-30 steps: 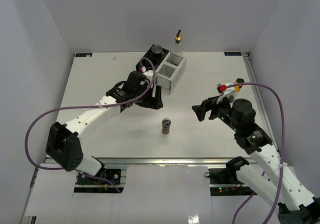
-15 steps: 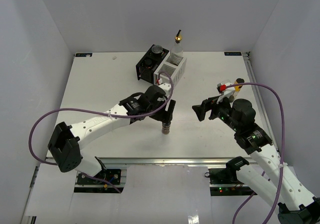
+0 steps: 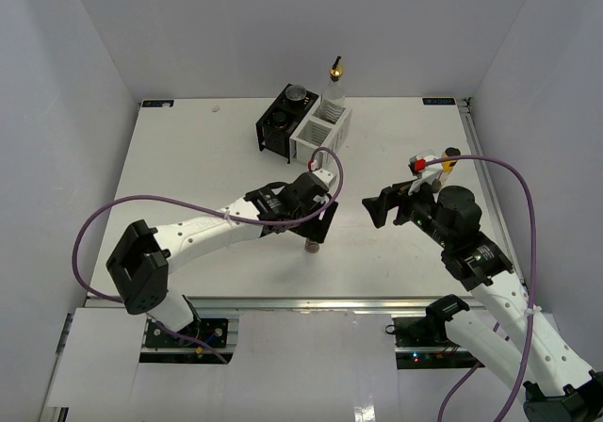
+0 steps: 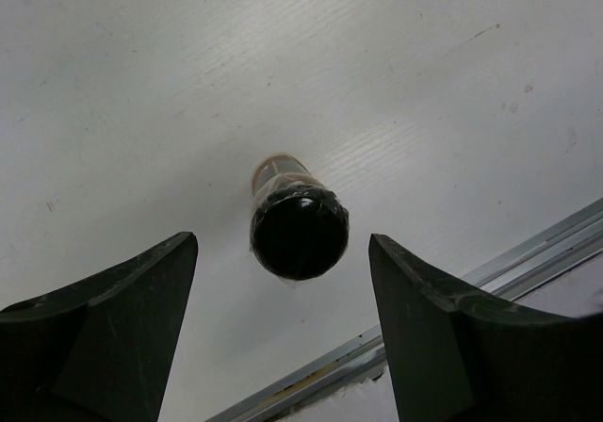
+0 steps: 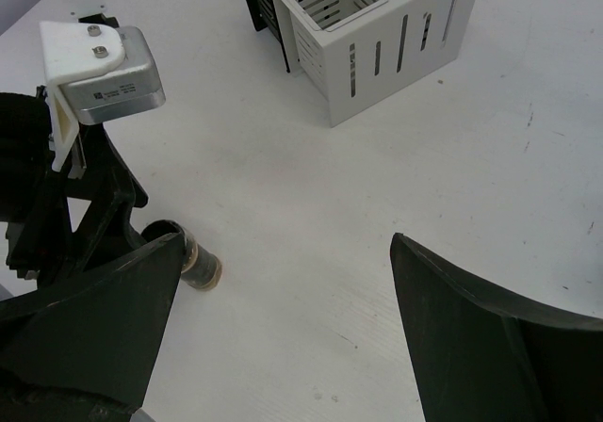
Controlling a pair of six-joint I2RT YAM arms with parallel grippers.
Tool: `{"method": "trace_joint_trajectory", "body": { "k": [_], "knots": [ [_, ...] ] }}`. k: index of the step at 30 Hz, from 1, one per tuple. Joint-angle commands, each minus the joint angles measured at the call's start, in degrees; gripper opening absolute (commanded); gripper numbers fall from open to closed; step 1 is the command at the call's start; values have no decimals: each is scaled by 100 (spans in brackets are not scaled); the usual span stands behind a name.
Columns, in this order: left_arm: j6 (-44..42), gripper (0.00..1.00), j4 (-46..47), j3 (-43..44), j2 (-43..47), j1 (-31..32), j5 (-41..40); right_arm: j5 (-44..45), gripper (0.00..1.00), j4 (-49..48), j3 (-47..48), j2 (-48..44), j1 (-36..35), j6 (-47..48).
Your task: Organize the condiment bottles
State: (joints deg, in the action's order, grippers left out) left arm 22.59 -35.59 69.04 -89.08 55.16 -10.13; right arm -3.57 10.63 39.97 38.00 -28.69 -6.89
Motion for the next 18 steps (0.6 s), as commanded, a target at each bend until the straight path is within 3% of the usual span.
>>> {"method": "trace_joint_trajectory", "body": {
  "k": [1,12,18],
  "knots": [
    [104,83,85,207,-140,90,-61,59,96,-18,257,-81,-15,91],
    [123,78,142,213,-426,135,-173,85,96,-26,168,-162,-23,99],
    [131,67,228,223,-581,135,-155,128,96,-17,117,-205,-23,100]
  ]
}}
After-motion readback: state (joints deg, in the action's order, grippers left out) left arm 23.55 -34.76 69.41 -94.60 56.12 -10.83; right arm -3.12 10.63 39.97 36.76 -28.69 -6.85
